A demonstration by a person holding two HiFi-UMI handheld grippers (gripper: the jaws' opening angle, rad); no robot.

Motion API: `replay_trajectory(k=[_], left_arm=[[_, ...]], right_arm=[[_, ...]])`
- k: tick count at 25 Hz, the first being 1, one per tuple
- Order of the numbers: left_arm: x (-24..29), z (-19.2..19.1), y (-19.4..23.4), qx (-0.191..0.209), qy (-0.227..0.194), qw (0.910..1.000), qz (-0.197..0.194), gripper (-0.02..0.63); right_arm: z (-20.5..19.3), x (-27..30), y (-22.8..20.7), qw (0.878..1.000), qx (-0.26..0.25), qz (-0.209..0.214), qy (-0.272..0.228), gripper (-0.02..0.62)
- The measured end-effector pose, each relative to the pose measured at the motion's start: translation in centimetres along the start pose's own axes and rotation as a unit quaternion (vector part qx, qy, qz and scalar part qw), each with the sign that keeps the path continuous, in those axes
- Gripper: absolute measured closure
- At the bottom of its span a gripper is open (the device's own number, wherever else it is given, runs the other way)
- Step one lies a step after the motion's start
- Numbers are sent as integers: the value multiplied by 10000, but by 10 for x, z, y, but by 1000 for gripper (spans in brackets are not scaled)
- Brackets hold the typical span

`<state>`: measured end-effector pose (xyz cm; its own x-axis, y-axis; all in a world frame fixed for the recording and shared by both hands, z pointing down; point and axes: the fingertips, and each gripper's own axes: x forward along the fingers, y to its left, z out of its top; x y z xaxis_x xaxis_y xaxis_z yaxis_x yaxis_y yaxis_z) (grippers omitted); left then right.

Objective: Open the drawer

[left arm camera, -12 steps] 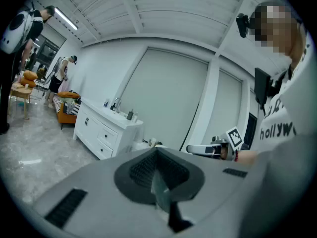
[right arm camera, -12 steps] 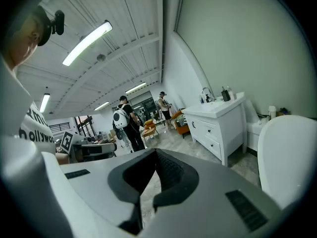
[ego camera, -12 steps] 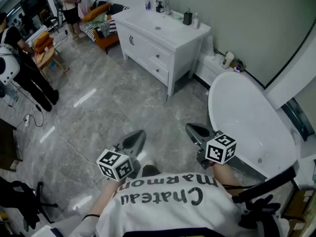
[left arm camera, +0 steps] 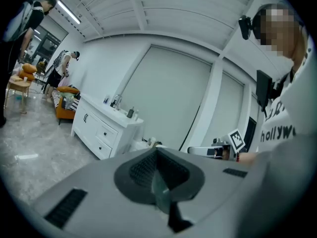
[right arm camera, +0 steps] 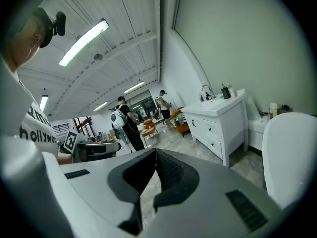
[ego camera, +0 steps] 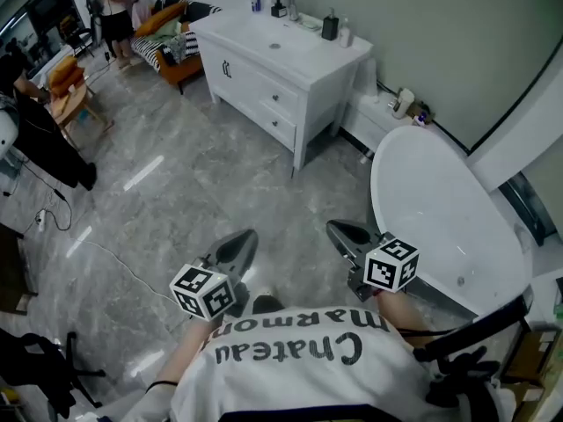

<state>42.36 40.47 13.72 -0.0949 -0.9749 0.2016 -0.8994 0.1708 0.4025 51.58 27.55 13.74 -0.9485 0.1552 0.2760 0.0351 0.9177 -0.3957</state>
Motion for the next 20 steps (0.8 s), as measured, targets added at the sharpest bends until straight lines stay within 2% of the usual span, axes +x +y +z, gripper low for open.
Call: replay_trajectory(k=[4, 8, 20], left_arm=[[12, 10, 17, -53, 48, 9999, -95, 609], [21, 26, 45, -17, 70, 9999, -85, 609], [25, 82, 137, -120, -157, 9996, -198, 609]], right_arm=[[11, 15, -8, 9998, 139, -69, -126, 583], [20, 39, -15, 9997, -82, -234, -63, 583], [51, 135, -16, 9989, -78, -424, -177, 583]])
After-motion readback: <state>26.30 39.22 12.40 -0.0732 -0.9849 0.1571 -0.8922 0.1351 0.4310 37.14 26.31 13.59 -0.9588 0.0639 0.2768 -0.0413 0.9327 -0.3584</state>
